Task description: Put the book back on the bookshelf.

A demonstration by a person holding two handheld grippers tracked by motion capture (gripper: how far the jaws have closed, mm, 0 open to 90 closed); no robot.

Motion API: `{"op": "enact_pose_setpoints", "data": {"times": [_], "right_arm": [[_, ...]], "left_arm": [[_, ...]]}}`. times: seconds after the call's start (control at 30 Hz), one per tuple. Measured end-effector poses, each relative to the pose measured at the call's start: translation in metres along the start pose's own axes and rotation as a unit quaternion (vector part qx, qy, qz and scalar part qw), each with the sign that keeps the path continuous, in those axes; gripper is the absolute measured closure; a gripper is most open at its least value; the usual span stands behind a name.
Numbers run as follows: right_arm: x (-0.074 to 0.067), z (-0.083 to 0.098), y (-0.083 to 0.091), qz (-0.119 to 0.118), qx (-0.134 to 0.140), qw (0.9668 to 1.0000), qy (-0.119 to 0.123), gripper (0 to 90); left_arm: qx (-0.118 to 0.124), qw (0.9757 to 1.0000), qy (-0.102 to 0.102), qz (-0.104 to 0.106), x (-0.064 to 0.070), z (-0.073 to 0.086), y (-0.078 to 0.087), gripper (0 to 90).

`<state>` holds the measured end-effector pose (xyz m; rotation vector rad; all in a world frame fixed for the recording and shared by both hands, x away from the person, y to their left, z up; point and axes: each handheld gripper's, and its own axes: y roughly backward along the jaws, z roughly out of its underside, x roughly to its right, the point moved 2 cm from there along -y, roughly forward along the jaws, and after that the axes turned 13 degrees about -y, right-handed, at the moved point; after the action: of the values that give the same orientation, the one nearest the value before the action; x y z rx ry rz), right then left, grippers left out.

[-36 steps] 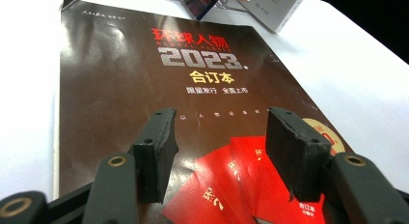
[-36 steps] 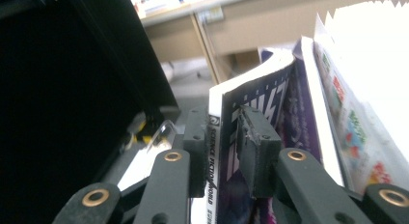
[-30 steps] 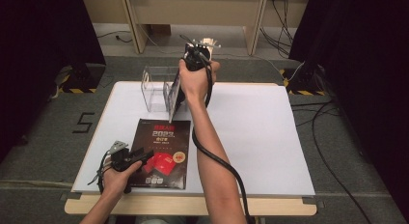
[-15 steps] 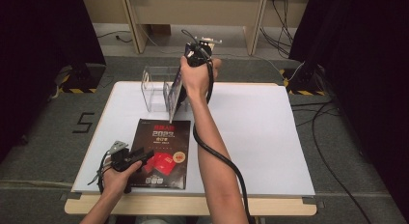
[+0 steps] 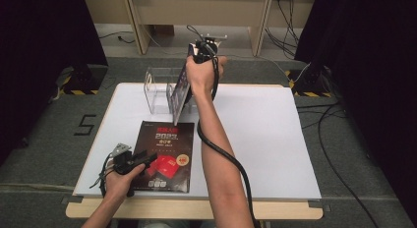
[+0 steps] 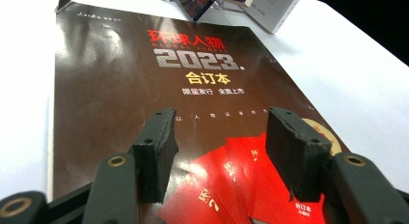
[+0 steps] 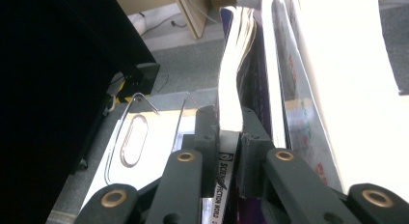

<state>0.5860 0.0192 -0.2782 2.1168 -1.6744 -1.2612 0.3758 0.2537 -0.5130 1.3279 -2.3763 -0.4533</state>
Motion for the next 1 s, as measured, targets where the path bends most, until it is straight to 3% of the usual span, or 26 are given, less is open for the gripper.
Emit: {"op": "enact_pose_setpoints", "data": {"times": [0.27, 0.57, 0.8, 1.0], "right_arm": [[0.001, 0.003, 0.002, -0.017, 0.002, 0.9998, -0.001, 82.9], [-0.009, 0.011, 0.007, -0.038, 0.053, 0.9977, 0.021, 83.2], [-0.019, 0.007, 0.015, -0.049, 0.106, 0.9926, 0.032, 83.1], [-0.019, 0.015, 0.007, -0.049, 0.129, 0.9899, 0.033, 83.1]], "left_arm": [[0.0, 1.0, 0.0, 0.001, 0.001, 0.0, -0.001, 43.5], [0.0, 1.0, -0.001, 0.001, 0.001, 0.0, 0.0, 43.6], [0.001, 1.0, -0.001, 0.002, 0.001, 0.0, 0.0, 43.6], [0.001, 1.0, 0.003, 0.003, 0.0, 0.0, 0.0, 43.6]]}}
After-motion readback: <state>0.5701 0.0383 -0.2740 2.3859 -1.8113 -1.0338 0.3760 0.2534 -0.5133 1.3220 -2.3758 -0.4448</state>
